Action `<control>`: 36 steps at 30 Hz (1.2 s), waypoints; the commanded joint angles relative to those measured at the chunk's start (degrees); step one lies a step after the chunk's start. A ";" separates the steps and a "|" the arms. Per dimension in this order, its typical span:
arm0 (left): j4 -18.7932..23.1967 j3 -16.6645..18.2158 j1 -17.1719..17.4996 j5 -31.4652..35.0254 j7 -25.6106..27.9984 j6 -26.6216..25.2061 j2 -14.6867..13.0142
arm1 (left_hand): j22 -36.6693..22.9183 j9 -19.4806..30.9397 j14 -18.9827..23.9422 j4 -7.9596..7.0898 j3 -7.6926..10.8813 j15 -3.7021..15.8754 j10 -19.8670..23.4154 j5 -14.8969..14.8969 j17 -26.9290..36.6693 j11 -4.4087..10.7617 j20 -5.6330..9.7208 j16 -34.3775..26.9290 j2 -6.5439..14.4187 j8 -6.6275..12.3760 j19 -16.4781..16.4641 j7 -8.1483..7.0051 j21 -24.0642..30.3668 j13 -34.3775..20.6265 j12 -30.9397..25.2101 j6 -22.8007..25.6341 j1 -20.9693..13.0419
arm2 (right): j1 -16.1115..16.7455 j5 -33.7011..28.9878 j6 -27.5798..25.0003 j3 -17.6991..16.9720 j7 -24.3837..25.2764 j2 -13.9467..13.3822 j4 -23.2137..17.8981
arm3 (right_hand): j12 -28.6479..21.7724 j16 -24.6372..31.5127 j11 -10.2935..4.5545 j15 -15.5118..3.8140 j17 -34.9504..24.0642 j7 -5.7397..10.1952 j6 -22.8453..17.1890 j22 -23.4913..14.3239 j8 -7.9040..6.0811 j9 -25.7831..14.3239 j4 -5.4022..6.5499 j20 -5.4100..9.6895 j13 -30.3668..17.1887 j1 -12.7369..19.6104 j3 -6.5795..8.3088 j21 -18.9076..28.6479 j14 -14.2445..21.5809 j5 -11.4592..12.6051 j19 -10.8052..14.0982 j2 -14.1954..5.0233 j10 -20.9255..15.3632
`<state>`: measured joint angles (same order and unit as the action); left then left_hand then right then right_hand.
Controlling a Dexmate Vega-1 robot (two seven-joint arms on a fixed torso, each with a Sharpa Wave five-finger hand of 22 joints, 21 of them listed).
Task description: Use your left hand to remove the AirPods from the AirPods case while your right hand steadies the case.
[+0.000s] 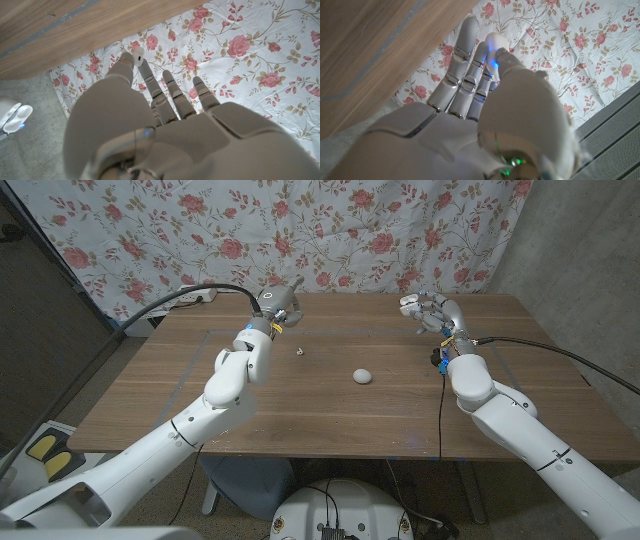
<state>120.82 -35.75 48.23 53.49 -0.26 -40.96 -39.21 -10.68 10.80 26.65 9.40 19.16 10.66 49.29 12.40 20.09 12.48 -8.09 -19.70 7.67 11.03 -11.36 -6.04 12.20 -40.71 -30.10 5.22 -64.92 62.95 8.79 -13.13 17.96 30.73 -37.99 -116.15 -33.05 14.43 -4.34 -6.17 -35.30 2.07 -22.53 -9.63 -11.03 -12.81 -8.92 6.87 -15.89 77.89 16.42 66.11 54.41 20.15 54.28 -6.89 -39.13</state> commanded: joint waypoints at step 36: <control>-8.95 -4.74 -5.27 -12.40 4.39 -4.69 -0.72 | -0.04 0.10 1.39 -0.46 0.28 1.28 -0.12 0.43 0.31 0.12 -0.16 0.46 0.65 -0.18 -0.55 0.31 0.17 -0.14 -0.53 0.19 -0.02 | -2.46 -0.56 -1.25 2.15 0.45 1.48 0.98 | -11.90 -0.10 -2.61 -6.97 0.07 0.08 -0.59 -0.12 -0.39 0.02 0.02 3.37 -8.31 -0.20 -0.22 0.64 2.34 0.37 -15.91 -0.45 -3.28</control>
<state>114.32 -39.23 44.45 44.51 2.94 -45.16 -40.16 -10.68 10.80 27.35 9.14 19.43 10.94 49.01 12.58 20.07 12.20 -8.09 -19.27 7.69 11.04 -11.36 -6.04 12.20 -40.76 -30.32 5.21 -64.84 60.88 8.06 -14.18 19.73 31.10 -36.86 -115.46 -33.05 14.44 -4.29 -6.06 -35.05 2.26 -22.72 -9.63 -11.03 -12.81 -8.93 6.87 -15.89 77.88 16.42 66.39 54.51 20.11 54.28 -6.87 -39.19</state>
